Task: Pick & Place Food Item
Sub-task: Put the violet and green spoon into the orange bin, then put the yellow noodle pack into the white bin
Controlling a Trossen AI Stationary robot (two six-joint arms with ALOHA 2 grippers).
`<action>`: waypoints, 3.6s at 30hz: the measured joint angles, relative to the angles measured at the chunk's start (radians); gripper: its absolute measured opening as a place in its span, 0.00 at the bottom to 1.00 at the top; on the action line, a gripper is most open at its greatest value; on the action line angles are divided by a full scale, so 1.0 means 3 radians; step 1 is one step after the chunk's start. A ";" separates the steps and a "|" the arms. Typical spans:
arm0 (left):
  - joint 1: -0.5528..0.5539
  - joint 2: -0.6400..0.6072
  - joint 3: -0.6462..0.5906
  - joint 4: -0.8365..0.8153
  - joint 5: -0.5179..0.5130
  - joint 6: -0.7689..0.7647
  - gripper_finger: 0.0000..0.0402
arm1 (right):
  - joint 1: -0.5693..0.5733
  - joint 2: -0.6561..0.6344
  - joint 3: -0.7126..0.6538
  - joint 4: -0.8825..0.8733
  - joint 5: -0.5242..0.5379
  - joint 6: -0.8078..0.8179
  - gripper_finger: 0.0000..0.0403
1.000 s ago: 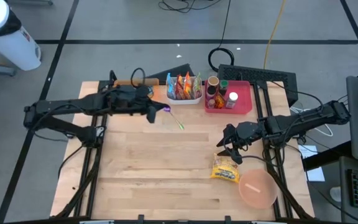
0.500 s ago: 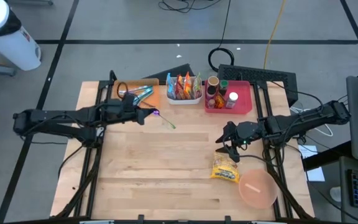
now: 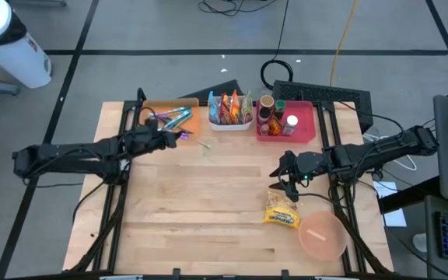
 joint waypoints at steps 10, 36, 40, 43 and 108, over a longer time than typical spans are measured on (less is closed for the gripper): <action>0.0619 -0.0036 -0.0088 -0.0011 0.0012 -0.0110 0.00 | -0.0001 0.0000 0.0000 -0.0002 0.0101 -0.0037 0.52; 0.1860 0.0081 0.0293 -0.1095 0.0336 -0.0653 0.00 | -0.0266 0.0000 -0.0001 -0.0005 0.0164 -0.0063 0.52; 0.1878 0.0341 0.0293 -0.1033 0.0429 -0.0729 0.00 | -0.0265 0.0000 -0.0002 -0.0005 0.0161 -0.0086 0.52; 0.1878 0.0534 0.0293 -0.0929 0.0462 -0.0851 0.00 | -0.0264 0.0000 -0.0003 -0.0006 0.0160 -0.0087 0.52; 0.2028 0.1129 0.0292 0.0007 0.1123 -0.1231 0.33 | -0.0262 -0.0001 -0.0003 -0.0029 0.0159 -0.0062 0.52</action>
